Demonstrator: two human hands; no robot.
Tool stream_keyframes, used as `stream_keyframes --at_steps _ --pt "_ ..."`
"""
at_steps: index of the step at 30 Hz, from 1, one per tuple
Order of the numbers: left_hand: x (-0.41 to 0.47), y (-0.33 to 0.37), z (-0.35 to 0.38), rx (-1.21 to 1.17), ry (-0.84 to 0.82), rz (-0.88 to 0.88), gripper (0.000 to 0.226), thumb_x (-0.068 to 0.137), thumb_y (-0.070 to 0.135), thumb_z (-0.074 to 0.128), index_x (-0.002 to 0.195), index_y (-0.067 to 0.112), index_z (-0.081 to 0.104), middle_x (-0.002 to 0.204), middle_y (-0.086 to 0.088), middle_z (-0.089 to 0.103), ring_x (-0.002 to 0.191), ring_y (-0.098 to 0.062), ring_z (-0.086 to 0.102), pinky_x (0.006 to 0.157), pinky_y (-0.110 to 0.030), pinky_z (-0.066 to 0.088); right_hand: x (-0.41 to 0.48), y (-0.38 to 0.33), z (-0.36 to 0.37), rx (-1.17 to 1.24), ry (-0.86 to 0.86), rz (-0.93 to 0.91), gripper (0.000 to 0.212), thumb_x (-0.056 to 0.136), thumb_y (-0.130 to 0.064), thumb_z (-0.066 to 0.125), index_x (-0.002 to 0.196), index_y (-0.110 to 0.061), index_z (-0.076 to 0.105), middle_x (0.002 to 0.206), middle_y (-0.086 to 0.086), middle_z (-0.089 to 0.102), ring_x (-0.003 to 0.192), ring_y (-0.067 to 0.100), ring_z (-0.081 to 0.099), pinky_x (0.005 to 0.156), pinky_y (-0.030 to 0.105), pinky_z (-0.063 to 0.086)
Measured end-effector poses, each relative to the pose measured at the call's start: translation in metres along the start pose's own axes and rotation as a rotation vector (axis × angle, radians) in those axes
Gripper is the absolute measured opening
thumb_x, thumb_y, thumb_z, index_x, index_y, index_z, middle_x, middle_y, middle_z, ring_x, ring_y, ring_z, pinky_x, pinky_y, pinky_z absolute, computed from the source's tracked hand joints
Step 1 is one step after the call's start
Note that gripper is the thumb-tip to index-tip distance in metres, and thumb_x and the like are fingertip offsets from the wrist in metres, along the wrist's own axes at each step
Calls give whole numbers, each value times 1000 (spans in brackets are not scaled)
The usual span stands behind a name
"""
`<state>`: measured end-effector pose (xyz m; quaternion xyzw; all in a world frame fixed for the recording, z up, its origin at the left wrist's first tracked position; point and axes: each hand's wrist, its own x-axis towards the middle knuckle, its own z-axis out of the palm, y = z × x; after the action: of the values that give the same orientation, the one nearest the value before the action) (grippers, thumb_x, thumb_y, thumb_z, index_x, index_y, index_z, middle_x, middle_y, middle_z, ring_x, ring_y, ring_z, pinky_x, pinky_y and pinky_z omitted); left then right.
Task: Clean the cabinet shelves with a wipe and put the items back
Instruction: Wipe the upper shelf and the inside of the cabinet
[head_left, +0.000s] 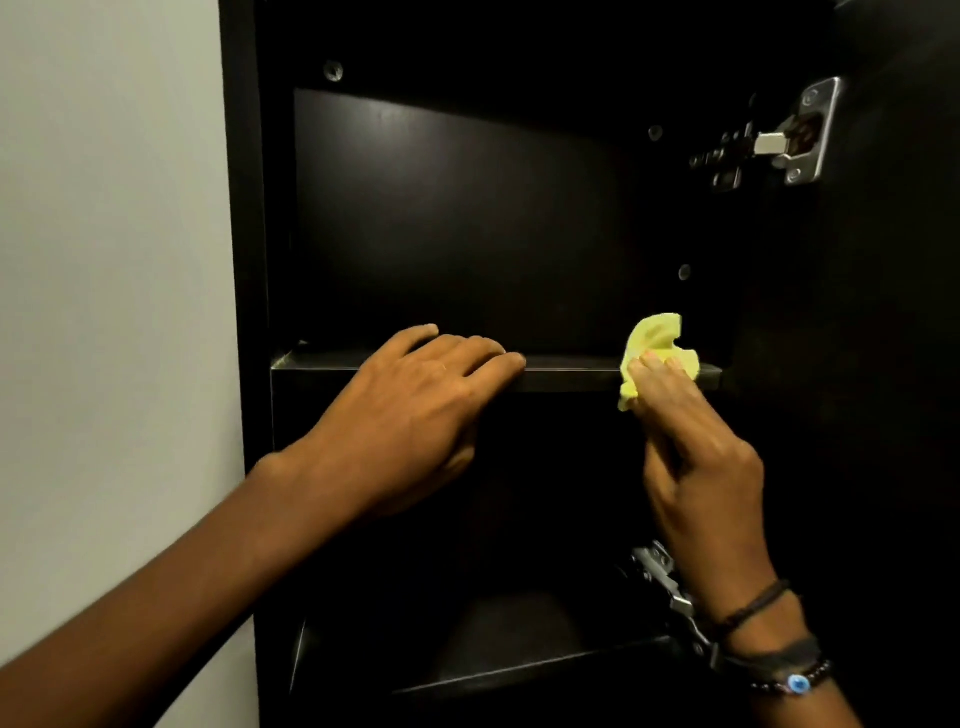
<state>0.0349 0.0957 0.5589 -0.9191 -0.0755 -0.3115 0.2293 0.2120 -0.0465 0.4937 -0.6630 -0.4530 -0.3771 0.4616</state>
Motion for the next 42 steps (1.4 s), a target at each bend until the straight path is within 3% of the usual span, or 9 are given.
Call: stream_keyframes --at_steps 4,8,11,14,20,24,29,34,42 --pt "-26 16 32 50 103 -16 66 83 32 27 146 14 26 153 -10 28 142 -24 25 116 -49 17 -37 -8 18 60 -45 -72 65 75 18 57 133 -13 52 140 1 51 135 10 42 112 30 34" --pt "-70 43 59 -167 179 -32 68 76 12 35 144 12 33 152 -7 30 143 -20 23 115 -49 24 -89 -9 41 121 -243 49 54 79 10 62 126 -15 60 128 0 62 121 4 52 105 13 37" --pt "-115 64 89 -359 172 -212 64 74 6 37 138 12 44 146 -2 41 140 -16 31 113 -47 29 -130 -8 57 -47 -531 207 33 85 -3 57 109 -24 65 104 -2 71 98 15 66 76 23 50" --pt "-158 84 118 -543 235 -464 56 81 5 37 135 19 47 141 5 47 136 -10 36 110 -42 33 -143 -18 66 -126 -653 235 19 88 -9 53 99 -22 63 89 3 70 83 23 66 58 27 39" --pt "-207 119 137 -698 444 -977 44 89 5 39 125 27 51 126 11 54 121 -5 49 102 -19 41 -141 -68 101 142 -817 56 26 91 -10 48 109 -23 62 98 3 69 92 25 63 67 31 44" --pt "-210 124 133 -737 582 -1225 32 89 11 38 114 27 50 113 10 55 106 4 52 84 -1 39 -130 -95 142 206 -899 13 33 93 -8 45 120 -22 57 110 10 65 103 32 60 75 33 46" --pt "-228 129 138 -766 624 -1338 31 89 13 39 116 20 52 113 11 56 106 -7 55 86 -8 44 -125 -94 160 279 -947 2 31 89 -2 44 113 -18 56 103 13 65 99 36 59 79 41 51" --pt "-241 127 146 -858 663 -1411 32 93 -2 42 115 19 53 113 8 59 105 -8 57 91 -17 48 -136 -86 125 548 -1044 -46 15 98 -16 46 100 -19 60 91 -4 63 85 8 60 75 30 53" --pt "-282 108 171 -1039 659 -1558 28 95 -2 40 108 17 54 103 6 61 88 -2 62 73 -22 53 -211 -125 111 891 -1085 331 22 97 -11 48 105 -17 67 98 -11 69 93 -4 62 78 8 46"
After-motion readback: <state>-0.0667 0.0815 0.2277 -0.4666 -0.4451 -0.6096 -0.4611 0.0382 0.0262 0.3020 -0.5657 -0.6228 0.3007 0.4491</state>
